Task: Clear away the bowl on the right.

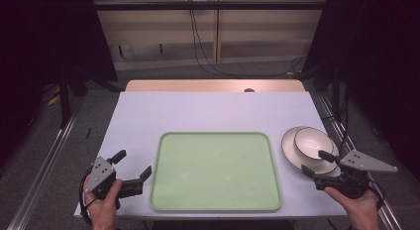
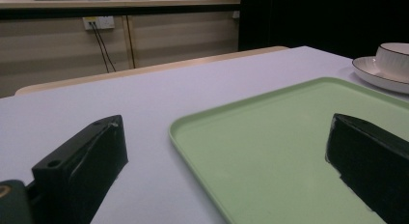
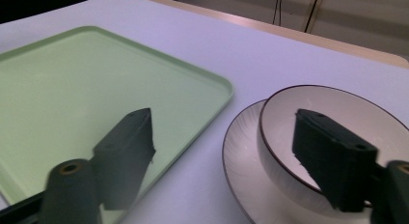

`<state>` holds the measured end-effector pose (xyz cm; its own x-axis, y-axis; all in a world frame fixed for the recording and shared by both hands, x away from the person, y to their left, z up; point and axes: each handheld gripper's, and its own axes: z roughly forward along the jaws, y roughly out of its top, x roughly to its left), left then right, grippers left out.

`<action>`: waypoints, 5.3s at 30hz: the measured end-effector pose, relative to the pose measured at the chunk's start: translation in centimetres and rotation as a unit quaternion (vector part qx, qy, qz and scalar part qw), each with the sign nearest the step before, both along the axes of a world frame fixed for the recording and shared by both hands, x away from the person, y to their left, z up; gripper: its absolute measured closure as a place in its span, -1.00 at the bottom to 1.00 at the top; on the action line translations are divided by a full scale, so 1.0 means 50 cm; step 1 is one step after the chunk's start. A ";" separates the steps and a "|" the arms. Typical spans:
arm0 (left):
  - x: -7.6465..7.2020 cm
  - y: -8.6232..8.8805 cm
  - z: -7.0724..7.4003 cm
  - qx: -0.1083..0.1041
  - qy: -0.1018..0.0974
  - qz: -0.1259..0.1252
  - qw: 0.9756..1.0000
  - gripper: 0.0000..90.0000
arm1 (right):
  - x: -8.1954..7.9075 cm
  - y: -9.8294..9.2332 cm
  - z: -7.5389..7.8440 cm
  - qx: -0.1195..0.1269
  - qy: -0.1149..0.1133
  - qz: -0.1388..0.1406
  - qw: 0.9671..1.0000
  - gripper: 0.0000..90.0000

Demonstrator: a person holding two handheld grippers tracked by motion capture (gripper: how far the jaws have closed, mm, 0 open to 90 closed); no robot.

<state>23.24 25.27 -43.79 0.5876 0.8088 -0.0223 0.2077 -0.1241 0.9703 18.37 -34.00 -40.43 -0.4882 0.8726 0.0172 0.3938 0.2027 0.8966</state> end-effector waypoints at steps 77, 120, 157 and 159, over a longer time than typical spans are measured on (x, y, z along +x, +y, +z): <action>0.008 -0.002 -0.003 0.006 0.001 -0.012 1.000 -0.98 | 0.304 -0.141 -0.055 -0.116 0.279 -0.066 0.951 0.60; 0.009 -0.001 -0.003 0.008 0.002 -0.011 1.000 -0.98 | 0.290 -0.153 -0.040 -0.030 0.264 -0.082 0.961 0.85; 0.010 0.000 -0.002 0.011 0.000 -0.006 1.000 -0.98 | 0.293 -0.086 0.008 -0.021 0.237 -0.026 0.971 0.84; 0.010 0.000 -0.003 0.011 0.000 -0.007 1.000 -0.98 | 0.294 -0.083 0.012 -0.022 0.234 -0.030 0.972 0.84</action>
<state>23.74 25.26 -43.92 0.5988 0.8009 -0.0046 0.2054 -0.1480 0.9674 33.05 -38.13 -39.83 -0.3848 0.9038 0.1872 0.7680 0.2010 0.6080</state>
